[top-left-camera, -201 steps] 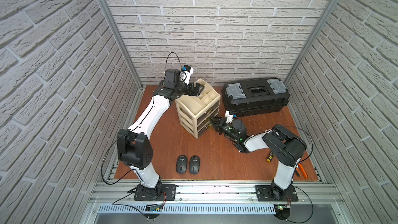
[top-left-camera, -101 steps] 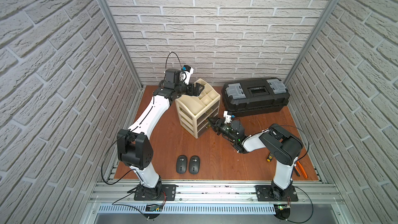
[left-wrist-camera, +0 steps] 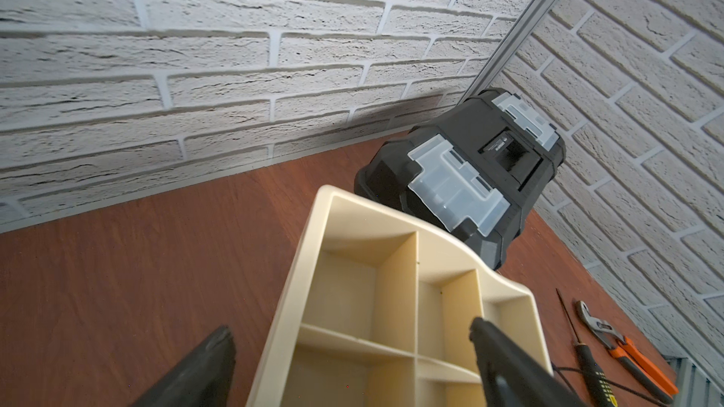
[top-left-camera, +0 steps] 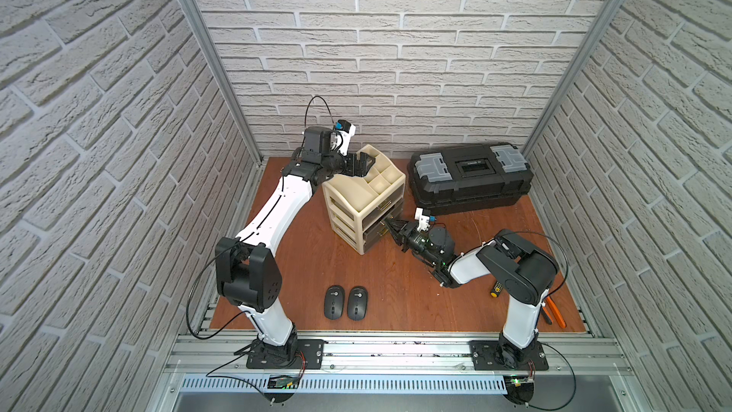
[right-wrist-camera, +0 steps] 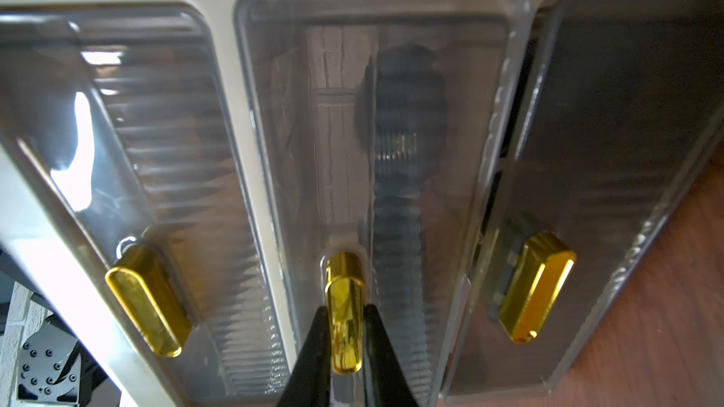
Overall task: Take the mice out of the drawer
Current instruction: Open the drawer in the storage box.
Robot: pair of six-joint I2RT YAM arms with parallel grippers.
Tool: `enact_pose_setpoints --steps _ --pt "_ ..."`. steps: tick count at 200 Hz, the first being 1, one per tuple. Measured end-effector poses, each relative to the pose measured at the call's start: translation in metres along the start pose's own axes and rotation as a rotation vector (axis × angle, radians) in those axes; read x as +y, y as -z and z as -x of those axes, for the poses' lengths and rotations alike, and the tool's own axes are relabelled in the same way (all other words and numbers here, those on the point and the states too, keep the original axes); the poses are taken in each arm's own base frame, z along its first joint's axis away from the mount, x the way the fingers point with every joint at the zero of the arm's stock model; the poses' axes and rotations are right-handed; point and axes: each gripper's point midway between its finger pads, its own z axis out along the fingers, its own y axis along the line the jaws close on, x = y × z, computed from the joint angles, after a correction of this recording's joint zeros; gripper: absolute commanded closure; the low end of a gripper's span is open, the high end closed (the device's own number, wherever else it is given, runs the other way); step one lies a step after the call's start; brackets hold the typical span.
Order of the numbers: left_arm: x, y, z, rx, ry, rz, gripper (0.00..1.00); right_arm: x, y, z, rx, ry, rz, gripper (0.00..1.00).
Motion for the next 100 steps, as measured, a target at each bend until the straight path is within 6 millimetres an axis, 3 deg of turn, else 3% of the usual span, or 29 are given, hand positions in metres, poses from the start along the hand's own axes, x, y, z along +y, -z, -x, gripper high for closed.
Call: enact_pose_setpoints --steps 100 --pt "0.004 0.0 0.0 0.0 0.001 0.012 0.04 -0.004 0.04 0.001 -0.001 -0.007 -0.043 0.89"
